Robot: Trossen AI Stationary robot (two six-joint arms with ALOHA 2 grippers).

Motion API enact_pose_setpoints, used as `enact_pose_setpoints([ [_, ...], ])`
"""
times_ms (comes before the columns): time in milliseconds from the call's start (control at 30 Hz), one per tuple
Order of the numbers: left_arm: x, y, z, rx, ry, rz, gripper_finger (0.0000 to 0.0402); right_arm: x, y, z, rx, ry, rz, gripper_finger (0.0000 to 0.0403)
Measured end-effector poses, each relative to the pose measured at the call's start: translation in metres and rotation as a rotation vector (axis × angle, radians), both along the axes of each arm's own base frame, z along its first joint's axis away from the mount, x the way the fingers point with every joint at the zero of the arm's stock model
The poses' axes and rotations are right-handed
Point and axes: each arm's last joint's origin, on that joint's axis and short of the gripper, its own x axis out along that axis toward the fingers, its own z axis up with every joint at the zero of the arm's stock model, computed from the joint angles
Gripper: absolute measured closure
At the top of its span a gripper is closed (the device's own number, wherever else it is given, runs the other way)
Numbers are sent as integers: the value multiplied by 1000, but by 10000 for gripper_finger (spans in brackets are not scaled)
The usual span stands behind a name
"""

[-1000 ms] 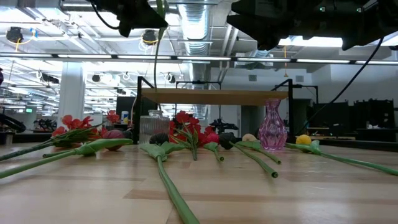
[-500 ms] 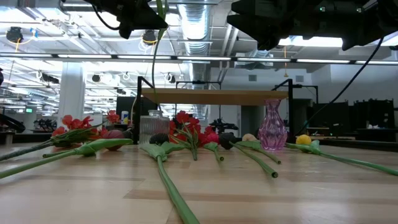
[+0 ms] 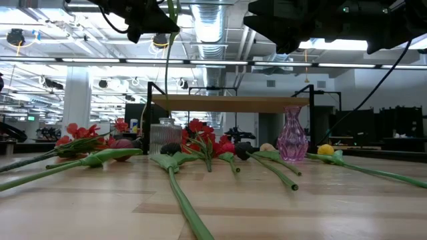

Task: Pick and place flowers into a vace then onto a shelf
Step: Put the right yellow flower into the transparent vase

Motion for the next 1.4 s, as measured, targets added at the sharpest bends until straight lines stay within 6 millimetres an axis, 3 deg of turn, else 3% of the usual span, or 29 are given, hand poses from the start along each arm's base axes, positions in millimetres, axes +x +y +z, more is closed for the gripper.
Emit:
enact_pose_setpoints([
  [800,-4,0,10,0,-22,0,397,0,0,0,0,0,0,230],
  [1400,-5,-1,3,-37,18,-1,397,0,0,0,0,0,0,230],
])
